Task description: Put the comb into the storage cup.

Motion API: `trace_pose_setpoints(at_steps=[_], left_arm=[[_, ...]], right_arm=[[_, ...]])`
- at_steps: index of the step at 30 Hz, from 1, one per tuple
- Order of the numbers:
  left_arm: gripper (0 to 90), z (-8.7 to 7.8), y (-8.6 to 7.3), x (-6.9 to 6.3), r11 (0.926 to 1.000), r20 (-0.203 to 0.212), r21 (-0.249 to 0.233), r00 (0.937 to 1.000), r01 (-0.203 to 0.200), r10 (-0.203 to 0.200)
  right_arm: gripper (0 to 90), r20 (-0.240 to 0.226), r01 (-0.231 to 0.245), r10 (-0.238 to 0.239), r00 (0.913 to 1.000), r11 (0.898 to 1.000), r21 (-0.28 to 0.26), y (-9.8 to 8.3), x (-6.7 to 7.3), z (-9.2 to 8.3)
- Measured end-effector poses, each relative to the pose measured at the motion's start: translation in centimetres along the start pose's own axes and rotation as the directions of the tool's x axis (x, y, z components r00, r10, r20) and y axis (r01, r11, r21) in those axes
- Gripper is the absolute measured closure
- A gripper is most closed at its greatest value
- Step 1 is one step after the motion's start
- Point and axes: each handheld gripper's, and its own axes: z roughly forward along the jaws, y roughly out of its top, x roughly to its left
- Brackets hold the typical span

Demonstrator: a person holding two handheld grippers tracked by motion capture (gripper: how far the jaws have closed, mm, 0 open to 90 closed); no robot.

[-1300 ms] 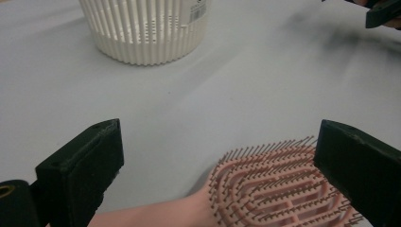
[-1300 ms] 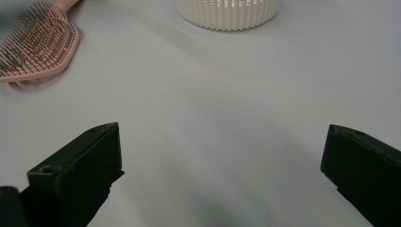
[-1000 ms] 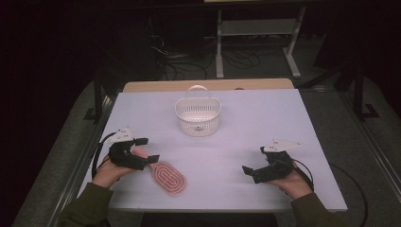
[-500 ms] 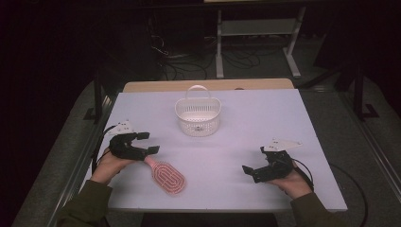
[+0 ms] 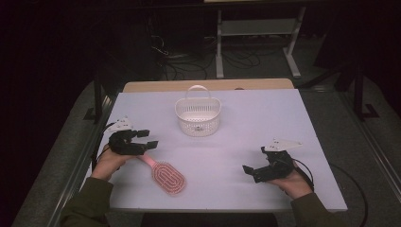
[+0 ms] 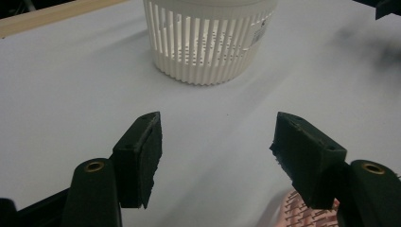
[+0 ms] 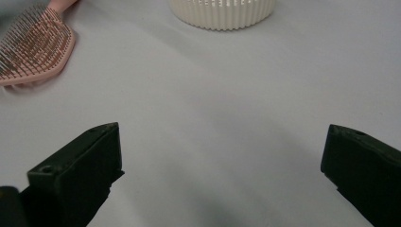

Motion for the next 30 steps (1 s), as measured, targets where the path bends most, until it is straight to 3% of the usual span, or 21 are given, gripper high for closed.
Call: trace_pose_setpoints(at_steps=[3,15,30], left_arm=[[36.8,0.0,0.0,0.1,1.0000,0.000,-0.001,1.0000,-0.002,0.002],[49.8,0.3,-0.4,1.0,0.9976,-0.038,0.069,0.9992,-0.008,0.010],[72.0,-0.2,-0.8,2.1,0.9917,-0.090,0.124,0.9956,0.036,-0.025]], right_arm=[[0.0,0.000,0.002,-0.002,1.0000,1.000,0.002,0.0,0.0,0.0],[0.0,-0.007,0.011,-0.011,0.9999,1.000,0.008,-0.1,0.1,0.0],[0.0,-0.010,0.018,-0.018,0.9998,1.000,0.013,-0.2,0.0,0.1]])
